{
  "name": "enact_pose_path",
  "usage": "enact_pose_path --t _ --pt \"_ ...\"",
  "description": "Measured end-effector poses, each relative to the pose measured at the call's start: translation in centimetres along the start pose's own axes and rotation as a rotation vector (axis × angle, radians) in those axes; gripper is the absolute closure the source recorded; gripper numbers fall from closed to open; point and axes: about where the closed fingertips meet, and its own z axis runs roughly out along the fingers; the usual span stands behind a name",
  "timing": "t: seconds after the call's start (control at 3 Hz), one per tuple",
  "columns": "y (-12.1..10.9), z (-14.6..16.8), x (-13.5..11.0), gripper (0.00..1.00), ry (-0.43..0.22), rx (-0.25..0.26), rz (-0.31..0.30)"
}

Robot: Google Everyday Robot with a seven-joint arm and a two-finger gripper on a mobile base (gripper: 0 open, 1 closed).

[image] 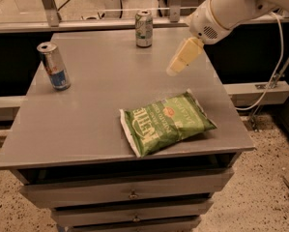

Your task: Pick 7up can

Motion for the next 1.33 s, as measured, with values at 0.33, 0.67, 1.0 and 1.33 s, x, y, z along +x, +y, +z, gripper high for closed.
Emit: enact_pose_path --t 0.33,0.67,1.0,1.33 --pt "0.0 0.2 -0.1 0.0 -0.014 -0.005 0.0" --pt "-1.0 2.1 -0.7 0.0 -0.09 0.001 0.018" --pt "-4.1 5.4 -1.3 0.0 -0.176 0.055 0.072" --pt "-7.9 8.4 -1.3 0.0 -0.234 0.137 0.137"
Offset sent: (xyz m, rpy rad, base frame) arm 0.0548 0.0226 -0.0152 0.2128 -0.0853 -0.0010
